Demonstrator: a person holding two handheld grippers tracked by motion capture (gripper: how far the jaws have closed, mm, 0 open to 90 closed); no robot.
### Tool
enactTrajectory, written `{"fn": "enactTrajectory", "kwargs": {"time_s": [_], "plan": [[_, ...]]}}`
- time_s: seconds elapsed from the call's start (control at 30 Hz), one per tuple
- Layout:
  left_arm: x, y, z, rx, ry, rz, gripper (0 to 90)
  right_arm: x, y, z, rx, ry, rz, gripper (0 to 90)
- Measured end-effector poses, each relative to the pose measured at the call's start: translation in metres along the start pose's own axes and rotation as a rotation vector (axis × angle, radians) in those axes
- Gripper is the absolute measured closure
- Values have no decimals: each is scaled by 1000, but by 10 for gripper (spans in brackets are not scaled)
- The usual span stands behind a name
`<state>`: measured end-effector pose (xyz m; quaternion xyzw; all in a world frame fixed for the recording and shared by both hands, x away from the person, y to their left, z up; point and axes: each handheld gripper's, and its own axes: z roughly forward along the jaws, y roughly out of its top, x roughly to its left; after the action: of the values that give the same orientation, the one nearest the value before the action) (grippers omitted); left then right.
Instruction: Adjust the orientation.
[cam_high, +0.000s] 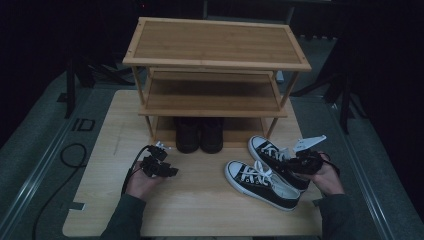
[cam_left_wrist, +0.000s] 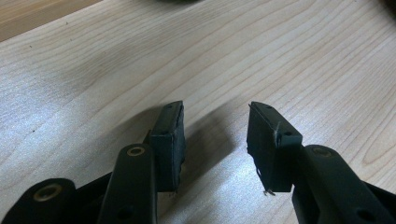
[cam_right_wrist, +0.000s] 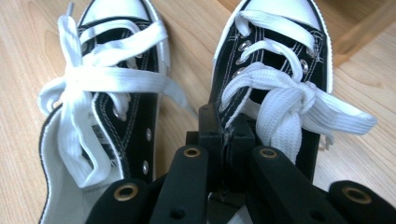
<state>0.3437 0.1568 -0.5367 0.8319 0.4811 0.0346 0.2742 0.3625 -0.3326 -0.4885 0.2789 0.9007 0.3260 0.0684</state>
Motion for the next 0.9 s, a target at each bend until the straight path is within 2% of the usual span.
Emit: {"fn": "enactTrajectory", "kwargs": {"time_s": [0.13, 0.17, 0.2, 0.23, 0.47, 0.67, 0.77, 0.9], "plan": [[0, 0, 0, -2, -1, -5, 569, 3, 2, 2, 2, 10, -24, 882], [0, 0, 0, -1, -1, -4, 569, 6, 3, 4, 5, 26, -45, 882], [0, 0, 0, -1, -1, -4, 569, 6, 3, 4, 5, 26, -45, 882], [0, 0, 0, 1, -1, 1, 569, 8, 4, 5, 3, 45, -50, 882], [0, 0, 0, -2, -1, -5, 569, 14, 7, 9, 24, 78, -96, 881], [1, 0, 0, 2, -1, -2, 569, 15, 8, 10, 36, 76, -101, 879], [1, 0, 1, 4, -1, 1, 569, 14, 7, 9, 71, 54, -101, 869], [1, 0, 1, 6, -1, 3, 569, 15, 8, 8, 78, 46, -100, 840]]}}
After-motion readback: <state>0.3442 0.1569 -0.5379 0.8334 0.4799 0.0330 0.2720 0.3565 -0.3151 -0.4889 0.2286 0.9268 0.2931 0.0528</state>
